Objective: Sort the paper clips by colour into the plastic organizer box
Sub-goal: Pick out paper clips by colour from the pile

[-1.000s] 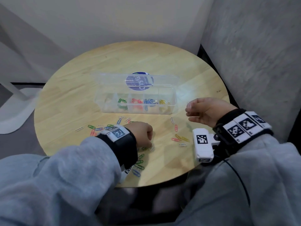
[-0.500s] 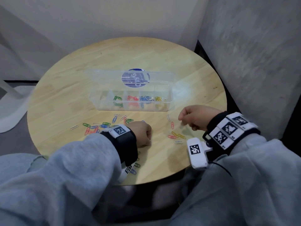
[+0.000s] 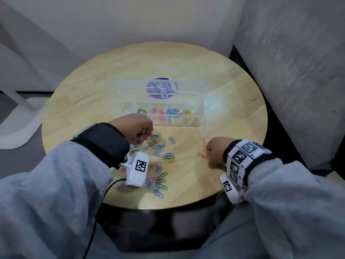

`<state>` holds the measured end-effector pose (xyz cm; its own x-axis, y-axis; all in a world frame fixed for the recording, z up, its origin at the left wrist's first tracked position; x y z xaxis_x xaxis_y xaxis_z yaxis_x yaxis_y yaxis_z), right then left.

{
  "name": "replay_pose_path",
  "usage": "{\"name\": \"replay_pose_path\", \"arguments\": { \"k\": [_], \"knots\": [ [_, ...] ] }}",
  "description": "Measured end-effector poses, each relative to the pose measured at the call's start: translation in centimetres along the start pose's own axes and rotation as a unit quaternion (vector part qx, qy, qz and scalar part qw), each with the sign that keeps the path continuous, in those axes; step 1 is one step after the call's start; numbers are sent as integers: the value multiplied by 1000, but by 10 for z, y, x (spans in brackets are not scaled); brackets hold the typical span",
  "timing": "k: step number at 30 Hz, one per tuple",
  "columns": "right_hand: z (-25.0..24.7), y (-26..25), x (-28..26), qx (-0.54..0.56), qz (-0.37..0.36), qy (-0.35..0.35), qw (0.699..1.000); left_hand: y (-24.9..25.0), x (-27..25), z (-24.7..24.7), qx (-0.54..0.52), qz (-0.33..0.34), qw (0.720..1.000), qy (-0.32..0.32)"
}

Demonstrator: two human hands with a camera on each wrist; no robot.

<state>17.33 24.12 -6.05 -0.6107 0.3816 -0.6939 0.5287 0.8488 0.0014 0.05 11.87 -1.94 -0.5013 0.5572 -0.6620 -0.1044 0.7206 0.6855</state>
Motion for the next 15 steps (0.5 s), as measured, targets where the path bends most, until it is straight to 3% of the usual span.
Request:
{"name": "replay_pose_path", "arguments": {
  "k": [3,7,9,12,14,15],
  "knots": [
    [-2,-1,2,35,-13,4,999,-4,2,3,122,2,992,10],
    [-25,16,-2,224,-12,67,972,-9,2,12,301,13,953,26],
    [-39,30,-1,356,-15,100,929,-16,4,13,311,-2,950,31],
    [-51,40,4,558,-36,142,817,-21,6,14,304,-8,952,26],
    [-53,37,10,638,-50,139,756,-20,6,10,312,-1,950,34],
    [-53,34,12,658,-51,131,740,-20,7,8,310,2,950,31]
  ]
}}
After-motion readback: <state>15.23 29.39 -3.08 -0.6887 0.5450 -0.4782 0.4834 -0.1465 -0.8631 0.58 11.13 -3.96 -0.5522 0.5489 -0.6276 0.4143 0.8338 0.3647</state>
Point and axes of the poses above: each hand's wrist, its own x-axis towards the middle knuckle, its own z-axis out of the palm, y = z × x, the point moved 8 cm from there along x, towards the middle knuckle, and after that the axes turned 7 degrees about -z, right-handed, at the moved point
